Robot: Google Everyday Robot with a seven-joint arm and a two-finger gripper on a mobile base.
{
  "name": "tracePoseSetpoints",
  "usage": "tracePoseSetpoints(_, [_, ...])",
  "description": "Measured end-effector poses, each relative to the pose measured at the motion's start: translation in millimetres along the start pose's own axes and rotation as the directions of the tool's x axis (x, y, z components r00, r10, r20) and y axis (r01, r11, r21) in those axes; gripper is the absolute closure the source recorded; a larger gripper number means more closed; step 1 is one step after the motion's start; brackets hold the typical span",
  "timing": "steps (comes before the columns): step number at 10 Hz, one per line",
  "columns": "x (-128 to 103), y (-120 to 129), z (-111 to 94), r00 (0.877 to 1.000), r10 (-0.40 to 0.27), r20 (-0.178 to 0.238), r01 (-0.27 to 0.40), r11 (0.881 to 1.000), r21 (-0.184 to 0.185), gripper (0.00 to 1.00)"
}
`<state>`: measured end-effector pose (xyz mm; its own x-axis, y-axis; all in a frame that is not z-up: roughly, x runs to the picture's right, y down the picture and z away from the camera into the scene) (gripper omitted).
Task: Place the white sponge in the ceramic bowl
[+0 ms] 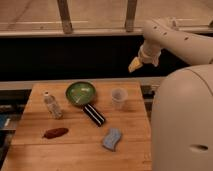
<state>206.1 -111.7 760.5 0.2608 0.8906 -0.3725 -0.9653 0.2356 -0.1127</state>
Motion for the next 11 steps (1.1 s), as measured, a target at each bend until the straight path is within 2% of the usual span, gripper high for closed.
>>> tracePoseSetpoints(11, [0.0,0.0,0.0,1.000,0.000,0.000,0.000,1.000,0.000,0.20])
